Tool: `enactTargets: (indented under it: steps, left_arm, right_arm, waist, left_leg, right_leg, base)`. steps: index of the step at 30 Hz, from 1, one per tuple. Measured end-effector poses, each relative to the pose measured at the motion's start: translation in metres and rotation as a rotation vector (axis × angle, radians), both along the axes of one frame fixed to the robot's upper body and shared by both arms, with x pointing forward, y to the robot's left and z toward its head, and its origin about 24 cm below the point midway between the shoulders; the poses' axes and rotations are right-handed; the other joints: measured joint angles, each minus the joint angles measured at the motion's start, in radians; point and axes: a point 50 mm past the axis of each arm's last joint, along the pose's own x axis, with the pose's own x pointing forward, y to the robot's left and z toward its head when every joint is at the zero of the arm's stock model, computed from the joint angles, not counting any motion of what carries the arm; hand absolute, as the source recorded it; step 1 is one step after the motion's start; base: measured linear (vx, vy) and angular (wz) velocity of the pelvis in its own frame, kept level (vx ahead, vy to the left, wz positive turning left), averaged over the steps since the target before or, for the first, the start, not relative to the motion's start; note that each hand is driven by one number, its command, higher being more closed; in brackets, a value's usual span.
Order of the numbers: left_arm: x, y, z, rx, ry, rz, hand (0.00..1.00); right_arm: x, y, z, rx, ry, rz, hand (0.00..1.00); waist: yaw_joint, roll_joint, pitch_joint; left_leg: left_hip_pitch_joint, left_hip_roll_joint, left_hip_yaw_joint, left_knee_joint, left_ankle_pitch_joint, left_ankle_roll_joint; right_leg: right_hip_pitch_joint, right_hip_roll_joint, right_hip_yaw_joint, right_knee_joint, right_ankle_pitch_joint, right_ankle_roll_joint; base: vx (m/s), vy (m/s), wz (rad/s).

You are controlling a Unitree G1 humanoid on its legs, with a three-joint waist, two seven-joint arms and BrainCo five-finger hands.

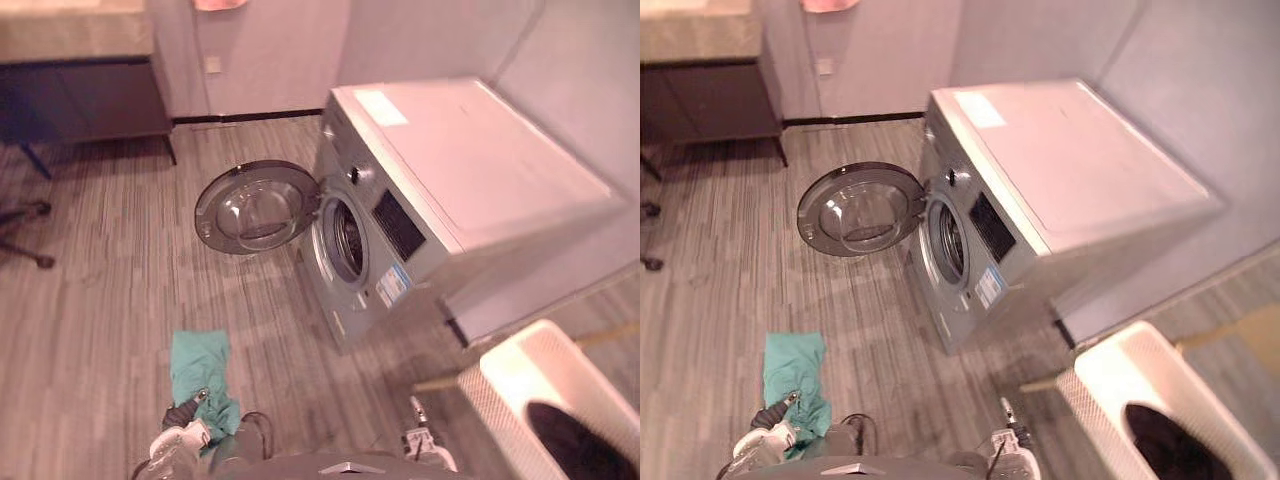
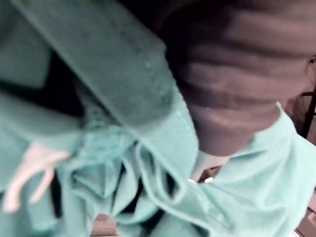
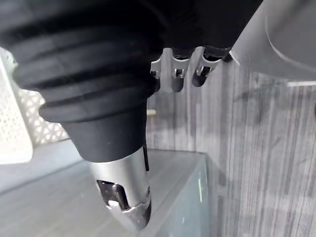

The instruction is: Pick up the laundry basket with both hands and put the clothes into the washing machine.

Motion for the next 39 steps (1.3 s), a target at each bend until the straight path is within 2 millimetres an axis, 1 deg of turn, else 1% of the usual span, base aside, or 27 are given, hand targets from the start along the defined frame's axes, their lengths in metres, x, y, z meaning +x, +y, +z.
enactTargets:
  steps: [1,3,5,6,8,9,10,12,13,14,15,17,19,20,21,23,25,26,27,28,30,32,33,34,36,37,39]
  left_arm:
    - [-0.004,-0.009,-0.004,-0.031,0.024,-0.005,1.00]
    - [0.002,-0.020,-0.004,-0.046,0.017,-0.038,1.00]
    - [0.016,-0.029,-0.001,-0.062,-0.017,-0.066,1.00]
    - [0.023,-0.039,0.001,-0.081,-0.035,-0.094,1.00]
    - [0.028,-0.054,0.001,-0.115,-0.053,-0.125,1.00]
    - [0.029,-0.063,0.002,-0.132,-0.056,-0.159,1.00]
    - [0.029,-0.063,0.002,-0.134,-0.057,-0.164,1.00]
    - [0.031,-0.061,0.004,-0.134,-0.076,-0.146,1.00]
    - [0.035,-0.061,0.006,-0.133,-0.094,-0.145,1.00]
    - [0.035,-0.061,0.006,-0.133,-0.095,-0.143,1.00]
    - [0.034,-0.059,0.006,-0.133,-0.092,-0.127,1.00]
    - [0.028,-0.056,0.004,-0.127,-0.075,-0.105,1.00]
    - [0.033,-0.047,0.009,-0.098,-0.108,-0.091,1.00]
    - [0.032,-0.047,0.009,-0.098,-0.107,-0.086,1.00]
    - [0.031,-0.046,0.008,-0.098,-0.105,-0.075,1.00]
    - [0.024,-0.047,0.005,-0.112,-0.092,-0.042,1.00]
    - [0.016,-0.046,0.002,-0.118,-0.066,-0.018,1.00]
    - [0.007,-0.044,-0.002,-0.117,-0.041,0.001,1.00]
    - [0.002,-0.035,-0.004,-0.093,-0.011,0.004,1.00]
    - [0.001,-0.027,-0.004,-0.072,-0.003,0.004,1.00]
    - [0.011,-0.011,0.001,-0.016,-0.013,-0.036,1.00]
    - [0.014,-0.005,0.002,0.021,-0.006,-0.087,1.00]
    - [0.012,-0.002,0.002,0.045,0.012,-0.122,1.00]
    - [0.011,0.000,0.002,0.055,0.020,-0.132,1.00]
    - [0.011,0.006,0.003,0.087,0.030,-0.157,1.00]
    - [0.011,0.010,0.004,0.100,0.029,-0.154,1.00]
    - [0.011,0.014,0.005,0.111,0.032,-0.154,1.00]
  right_arm:
    - [-0.010,0.000,-0.002,0.003,0.016,-0.009,0.00]
    - [-0.026,-0.004,-0.004,-0.012,0.039,-0.019,0.00]
    - [-0.045,-0.005,-0.006,-0.011,0.081,-0.025,0.00]
    - [-0.057,-0.004,-0.008,-0.004,0.108,-0.035,0.00]
    - [-0.068,-0.009,-0.007,-0.019,0.128,-0.064,0.00]
    - [-0.067,-0.015,-0.006,-0.034,0.126,-0.060,0.00]
    - [-0.067,-0.017,-0.006,-0.040,0.126,-0.057,0.00]
    - [-0.055,-0.016,-0.004,-0.048,0.094,-0.018,0.00]
    - [-0.046,-0.015,-0.002,-0.054,0.060,-0.011,0.00]
    - [-0.044,-0.016,-0.001,-0.058,0.052,-0.010,0.00]
    - [-0.033,-0.018,0.002,-0.072,0.019,0.000,0.00]
    - [-0.023,-0.017,0.004,-0.072,-0.004,0.017,0.00]
    - [0.004,-0.011,0.011,-0.079,-0.071,0.066,0.00]
    - [0.010,-0.009,0.012,-0.078,-0.083,0.080,0.00]
    - [0.015,-0.007,0.014,-0.079,-0.093,0.094,0.00]
    - [0.028,-0.007,0.017,-0.083,-0.114,0.102,0.00]
    - [0.028,-0.009,0.017,-0.087,-0.109,0.096,0.00]
    - [0.026,-0.017,0.017,-0.103,-0.101,0.081,0.00]
    - [0.018,-0.015,0.011,-0.078,-0.061,0.055,0.00]
    - [0.014,-0.011,0.008,-0.057,-0.038,0.052,0.00]
    - [0.007,0.000,0.002,-0.004,-0.006,0.009,0.00]
    - [0.008,0.000,0.002,0.001,-0.008,-0.001,0.00]
    - [0.013,0.001,0.003,0.004,-0.020,0.008,0.00]
    - [0.016,0.003,0.003,0.006,-0.024,0.016,0.00]
    - [0.019,0.005,0.003,0.020,-0.029,0.037,0.00]
    - [0.022,0.006,0.004,0.015,-0.035,0.058,0.00]
    - [0.023,0.006,0.004,0.015,-0.049,0.082,0.00]
  waist:
    - [-0.005,-0.004,0.001]
    - [-0.019,0.004,0.000]
    - [-0.036,-0.002,-0.002]
    - [-0.044,-0.008,-0.011]
    - [-0.046,0.034,-0.011]
    - [-0.057,0.066,-0.009]
    - [-0.059,0.072,-0.012]
    - [-0.058,0.072,0.002]
    - [-0.058,0.069,0.017]
    - [-0.057,0.070,0.018]
    - [-0.041,0.076,0.033]
    - [-0.021,0.077,0.033]
    - [-0.001,0.063,0.039]
    - [0.001,0.062,0.038]
    - [0.004,0.062,0.037]
    - [0.017,0.070,0.018]
    - [0.019,0.083,-0.010]
    - [0.019,0.097,-0.025]
    - [0.014,0.057,-0.060]
    - [0.009,0.041,-0.077]
    - [-0.024,0.036,-0.083]
    - [-0.027,0.032,-0.089]
    - [-0.018,0.034,-0.088]
    - [-0.018,0.037,-0.086]
    - [-0.016,0.058,-0.079]
    - [-0.018,0.062,-0.079]
    - [-0.027,0.056,-0.083]
  left_leg:
    - [0.057,-0.001,-0.025,-0.059,0.010,0.004]
    - [0.097,-0.003,-0.050,-0.091,0.004,-0.004]
    - [0.099,-0.031,-0.072,-0.074,-0.027,-0.014]
    - [0.103,-0.041,-0.063,-0.044,-0.048,-0.022]
    - [0.109,-0.004,-0.013,0.014,-0.080,-0.046]
    - [0.113,0.026,0.039,0.053,-0.107,-0.060]
    - [0.114,0.040,0.056,0.076,-0.118,-0.074]
    - [0.085,0.070,0.088,0.291,-0.123,-0.099]
    - [0.024,0.072,0.086,0.465,-0.080,-0.128]
    - [0.008,0.072,0.083,0.514,-0.063,-0.131]
    - [-0.086,0.086,0.087,0.715,0.003,-0.118]
    - [-0.144,0.117,0.118,0.789,-0.040,-0.067]
    - [-0.189,0.196,0.153,0.607,-0.083,-0.025]
    - [-0.187,0.205,0.138,0.530,-0.083,-0.024]
    - [-0.182,0.207,0.113,0.449,-0.082,-0.026]
    - [-0.149,0.228,-0.019,0.133,-0.052,-0.054]
    - [-0.138,0.255,-0.027,0.045,-0.040,-0.073]
    - [-0.113,0.269,0.033,0.037,0.022,-0.178]
    - [-0.113,0.229,0.102,0.082,0.044,-0.212]
    - [-0.113,0.211,0.126,0.078,0.034,-0.195]
    - [-0.113,0.179,0.151,0.065,0.026,-0.152]
    - [-0.087,0.161,0.210,0.034,0.024,-0.122]
    - [-0.034,0.157,0.265,-0.013,0.031,-0.101]
    - [-0.002,0.158,0.296,-0.039,0.038,-0.090]
    - [0.110,0.155,0.397,-0.139,0.051,-0.066]
    - [0.160,0.147,0.455,-0.193,0.055,-0.060]
    - [0.191,0.125,0.506,-0.225,0.057,-0.056]
  right_leg:
    - [-0.032,0.092,0.006,-0.020,-0.025,-0.015]
    - [-0.075,0.167,0.017,-0.069,-0.027,-0.025]
    - [-0.092,0.184,0.081,-0.169,0.011,-0.028]
    - [-0.080,0.179,0.078,-0.159,0.085,-0.072]
    - [-0.050,0.184,0.027,-0.170,0.073,-0.087]
    - [-0.014,0.196,0.008,-0.187,0.072,-0.089]
    - [0.000,0.201,0.003,-0.196,0.072,-0.089]
    - [0.059,0.221,0.005,-0.189,0.058,-0.105]
    - [0.091,0.224,0.005,-0.183,0.026,-0.125]
    - [0.096,0.226,0.005,-0.181,0.019,-0.127]
    - [0.127,0.234,0.032,-0.160,-0.017,-0.149]
    - [0.142,0.231,0.067,-0.133,-0.044,-0.147]
    - [0.160,0.197,0.152,-0.130,-0.070,-0.117]
    - [0.159,0.186,0.178,-0.127,-0.079,-0.106]
    - [0.156,0.174,0.202,-0.122,-0.088,-0.095]
    - [0.118,0.140,0.323,-0.084,-0.155,-0.054]
    - [0.096,0.114,0.391,-0.060,-0.206,-0.022]
    - [0.108,0.082,0.447,-0.070,-0.228,0.016]
    - [0.112,0.014,0.510,-0.088,-0.213,0.038]
    - [0.094,-0.006,0.534,-0.094,-0.175,0.049]
    - [0.079,-0.046,0.548,-0.147,0.023,0.076]
    - [0.042,-0.065,0.553,-0.143,0.145,0.103]
    - [0.012,-0.068,0.546,-0.110,0.222,0.104]
    - [-0.007,-0.068,0.523,-0.090,0.242,0.108]
    - [-0.081,-0.068,0.308,-0.008,0.189,0.049]
    - [-0.122,-0.042,0.194,0.034,0.141,0.029]
    - [-0.160,0.013,0.071,0.028,0.112,0.007]
  base:
    - [0.23,-0.061,0.54]
    - [0.20,-0.079,0.58]
    - [0.19,-0.135,0.84]
    - [0.26,-0.177,0.85]
    - [0.33,-0.155,0.46]
    - [0.33,-0.120,0.32]
    - [0.32,-0.120,0.19]
    - [0.34,-0.129,0.10]
    - [0.21,-0.083,0.15]
    - [0.17,0.009,-0.04]
    - [0.14,0.053,-0.29]
    - [0.18,0.090,-0.57]
    - [0.27,0.185,-0.93]
    - [0.22,0.184,-0.82]
    - [0.31,0.320,-1.05]
    - [0.31,0.382,-1.26]
    - [0.33,0.489,-1.11]
    - [0.48,0.727,-1.33]
    - [0.40,0.634,-1.12]
    - [0.39,0.584,-0.57]
    - [0.35,0.503,-0.18]
    - [0.29,0.440,-0.53]
    - [0.24,0.395,-0.89]
    - [0.18,0.312,-1.14]
    - [0.08,0.147,-1.12]
    - [0.06,0.062,-1.02]
    - [0.06,0.000,-1.00]
